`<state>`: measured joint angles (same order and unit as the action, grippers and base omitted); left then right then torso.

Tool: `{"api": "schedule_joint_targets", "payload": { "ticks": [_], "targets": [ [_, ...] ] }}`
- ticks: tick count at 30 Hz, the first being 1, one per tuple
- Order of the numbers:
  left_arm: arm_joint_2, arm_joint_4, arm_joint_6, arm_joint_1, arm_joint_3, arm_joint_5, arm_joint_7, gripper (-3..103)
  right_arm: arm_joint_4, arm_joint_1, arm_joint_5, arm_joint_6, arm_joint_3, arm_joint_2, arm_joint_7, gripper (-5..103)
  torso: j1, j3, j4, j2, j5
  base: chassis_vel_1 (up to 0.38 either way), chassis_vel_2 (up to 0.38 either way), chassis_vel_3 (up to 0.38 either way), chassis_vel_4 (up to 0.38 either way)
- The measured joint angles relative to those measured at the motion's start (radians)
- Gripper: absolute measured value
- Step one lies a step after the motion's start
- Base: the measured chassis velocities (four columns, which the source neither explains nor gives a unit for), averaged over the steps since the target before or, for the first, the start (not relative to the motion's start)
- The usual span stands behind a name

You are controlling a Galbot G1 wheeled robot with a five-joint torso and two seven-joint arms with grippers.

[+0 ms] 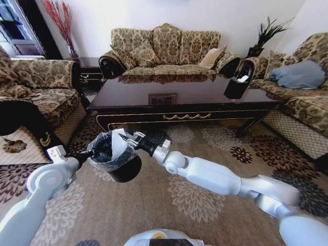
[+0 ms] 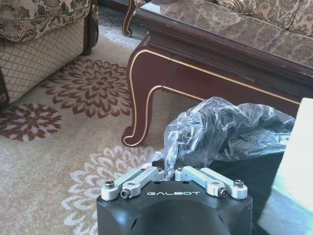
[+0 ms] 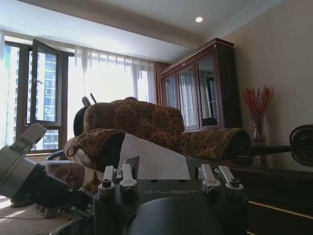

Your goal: Move to the front of the table and pick up the trash from the floor, then place it into the trash bin.

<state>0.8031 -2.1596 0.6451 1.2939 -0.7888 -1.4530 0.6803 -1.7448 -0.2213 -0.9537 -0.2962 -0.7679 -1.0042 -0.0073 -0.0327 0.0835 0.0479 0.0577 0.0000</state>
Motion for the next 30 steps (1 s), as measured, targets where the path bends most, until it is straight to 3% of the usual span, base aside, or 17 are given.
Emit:
{"api": "schedule_joint_targets", "payload": {
  "ticks": [1, 3, 5, 8, 11, 18, 24, 30],
  "targets": [
    [-0.001, 0.001, 0.0, -0.001, 0.0, 0.0, 0.0, 4, -0.004, -0.004, 0.001, 0.0, 0.001, 0.007, -0.005, 60, 0.0, 0.0, 0.0, 0.0, 0.0, 0.0, 0.0, 0.0, 0.0],
    [-0.001, 0.002, 0.0, -0.002, 0.0, 0.0, 0.0, 4, -0.005, -0.006, 0.001, 0.001, 0.001, 0.01, -0.008, 60, 0.0, 0.0, 0.0, 0.0, 0.0, 0.0, 0.0, 0.0, 0.0],
    [-0.002, 0.004, 0.0, -0.003, -0.001, 0.0, -0.002, 4, -0.01, -0.019, 0.01, 0.001, 0.003, 0.025, -0.021, 77, 0.0, 0.0, 0.0001, 0.0, 0.0, 0.0, 0.0, 0.0, 0.0],
    [-0.003, 0.004, 0.0, -0.003, -0.004, -0.001, -0.002, 4, -0.017, -0.03, 0.015, 0.001, 0.004, 0.035, -0.025, 82, 0.0, 0.0, 0.0001, 0.0, 0.0001, 0.0, 0.0, 0.0, 0.0],
    [-0.005, 0.004, 0.0, 0.002, -0.009, -0.001, -0.003, 4, -0.026, -0.051, 0.025, 0.003, 0.011, 0.049, -0.027, 97, 0.0, 0.0, 0.0, 0.0, 0.0001, 0.0, 0.0, 0.0, 0.0],
    [0.001, -0.005, 0.001, 0.004, -0.007, -0.002, -0.003, 4, -0.027, -0.05, 0.037, 0.014, 0.01, 0.054, -0.014, 100, 0.0, 0.0, 0.0002, 0.0, 0.0002, 0.0, 0.0, 0.0, 0.0],
    [0.017, -0.01, 0.002, 0.003, 0.008, 0.005, -0.003, 4, 0.014, 0.014, 0.038, 0.019, -0.039, 0.006, 0.009, 100, 0.0, 0.0, -0.0001, 0.0, 0.0, 0.0, 0.0, 0.0, 0.0],
    [0.023, -0.021, 0.003, -0.001, 0.008, -0.001, -0.005, 4, 0.165, 0.044, 0.131, -0.003, -0.07, -0.054, -0.027, 100, 0.0, 0.0, 0.0001, 0.0, -0.0001, 0.0, 0.0, 0.0, 0.0]
  ]
}}
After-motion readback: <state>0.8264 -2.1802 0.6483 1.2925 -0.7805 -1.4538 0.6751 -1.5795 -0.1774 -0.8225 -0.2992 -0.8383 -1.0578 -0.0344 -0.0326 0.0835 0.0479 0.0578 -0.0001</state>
